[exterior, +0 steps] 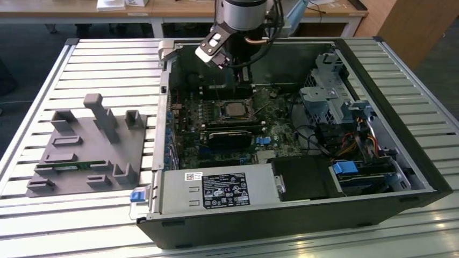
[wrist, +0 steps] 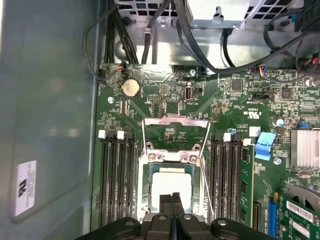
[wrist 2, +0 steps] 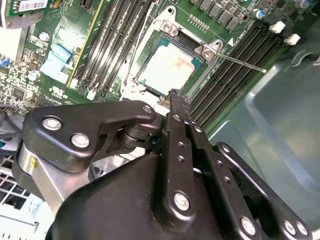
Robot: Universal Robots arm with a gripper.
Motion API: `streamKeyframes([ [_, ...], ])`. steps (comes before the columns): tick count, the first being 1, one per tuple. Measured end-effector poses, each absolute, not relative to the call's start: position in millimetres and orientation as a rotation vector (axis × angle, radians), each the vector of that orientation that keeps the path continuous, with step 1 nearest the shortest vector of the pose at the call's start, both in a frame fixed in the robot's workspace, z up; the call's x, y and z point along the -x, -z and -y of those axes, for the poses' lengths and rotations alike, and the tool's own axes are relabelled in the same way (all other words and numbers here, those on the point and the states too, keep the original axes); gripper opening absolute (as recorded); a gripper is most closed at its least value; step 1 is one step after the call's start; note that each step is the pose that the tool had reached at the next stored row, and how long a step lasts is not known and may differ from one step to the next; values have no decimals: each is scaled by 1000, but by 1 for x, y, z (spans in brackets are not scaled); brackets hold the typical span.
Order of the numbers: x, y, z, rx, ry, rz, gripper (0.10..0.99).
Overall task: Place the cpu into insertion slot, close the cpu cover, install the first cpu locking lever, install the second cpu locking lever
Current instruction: 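Close the cpu cover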
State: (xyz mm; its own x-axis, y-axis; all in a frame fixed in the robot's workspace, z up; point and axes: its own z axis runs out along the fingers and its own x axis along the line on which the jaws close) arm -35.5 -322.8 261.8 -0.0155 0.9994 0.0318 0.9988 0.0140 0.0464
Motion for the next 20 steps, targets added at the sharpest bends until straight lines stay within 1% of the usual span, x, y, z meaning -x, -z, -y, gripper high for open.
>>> streamKeyframes([
  [10,35,-262,323,-2199,-91,-2232,106],
  [20,7,-262,323,-2206,-77,-2238,106],
])
